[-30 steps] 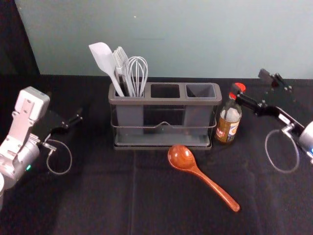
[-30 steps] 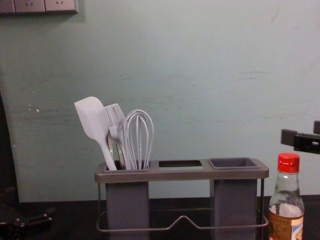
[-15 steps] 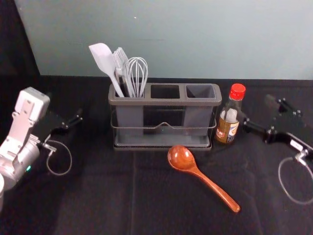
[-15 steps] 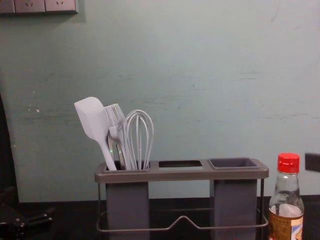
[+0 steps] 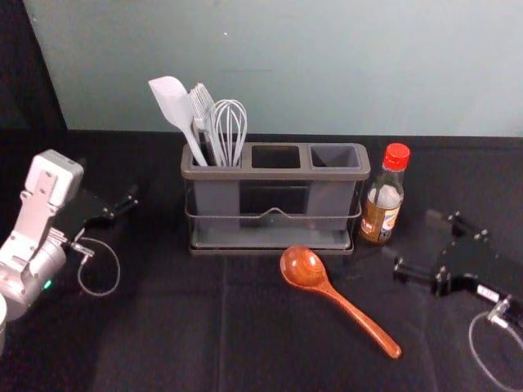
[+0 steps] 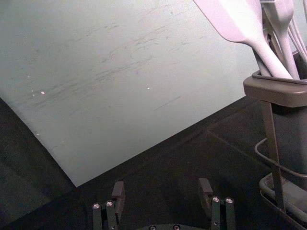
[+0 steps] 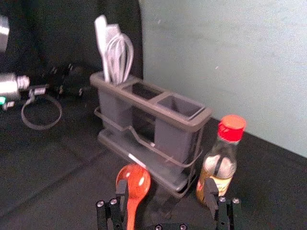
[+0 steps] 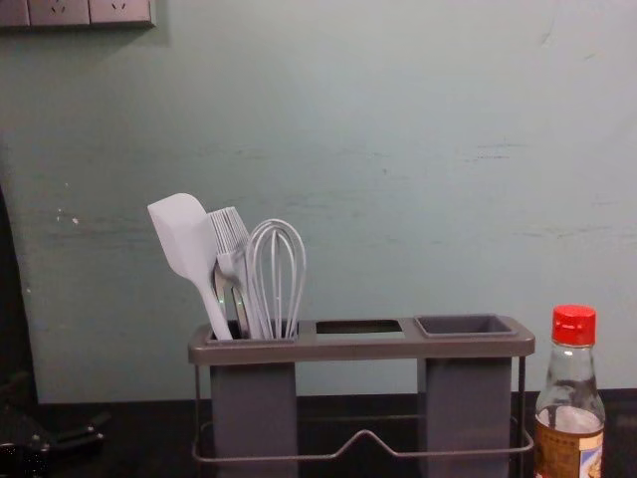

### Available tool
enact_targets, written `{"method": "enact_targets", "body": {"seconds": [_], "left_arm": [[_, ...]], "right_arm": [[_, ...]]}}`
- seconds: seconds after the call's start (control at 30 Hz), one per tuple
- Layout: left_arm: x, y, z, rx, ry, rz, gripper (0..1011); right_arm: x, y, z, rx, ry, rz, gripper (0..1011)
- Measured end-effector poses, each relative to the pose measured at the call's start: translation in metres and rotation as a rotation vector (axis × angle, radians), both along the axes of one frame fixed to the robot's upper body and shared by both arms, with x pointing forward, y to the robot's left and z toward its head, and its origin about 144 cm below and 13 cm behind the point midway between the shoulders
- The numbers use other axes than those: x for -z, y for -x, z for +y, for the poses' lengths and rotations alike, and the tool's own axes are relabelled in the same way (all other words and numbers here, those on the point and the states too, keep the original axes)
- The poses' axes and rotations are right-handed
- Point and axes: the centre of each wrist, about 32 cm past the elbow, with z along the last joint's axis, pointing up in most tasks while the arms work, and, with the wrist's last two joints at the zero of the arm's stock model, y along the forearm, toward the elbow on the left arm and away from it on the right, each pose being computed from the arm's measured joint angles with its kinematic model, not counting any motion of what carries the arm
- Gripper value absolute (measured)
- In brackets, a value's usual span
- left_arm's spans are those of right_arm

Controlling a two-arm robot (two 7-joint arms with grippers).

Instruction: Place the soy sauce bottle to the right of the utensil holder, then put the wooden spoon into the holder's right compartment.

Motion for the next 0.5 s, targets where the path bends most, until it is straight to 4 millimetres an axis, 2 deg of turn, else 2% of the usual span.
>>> {"method": "enact_targets", "body": {"seconds": [0.23, 0.5], "left_arm": [[0.0, 0.0, 0.0, 0.0, 0.0, 0.0, 1005], [0.0, 0.0, 0.0, 0.0, 0.0, 0.0, 1005]], "right_arm": [[-0.002, 0.003, 0.01, -0.051, 0.11, 0.052, 1004], [-0.003, -0.004, 0.028, -0.109, 0.254, 0.107, 1004]]}}
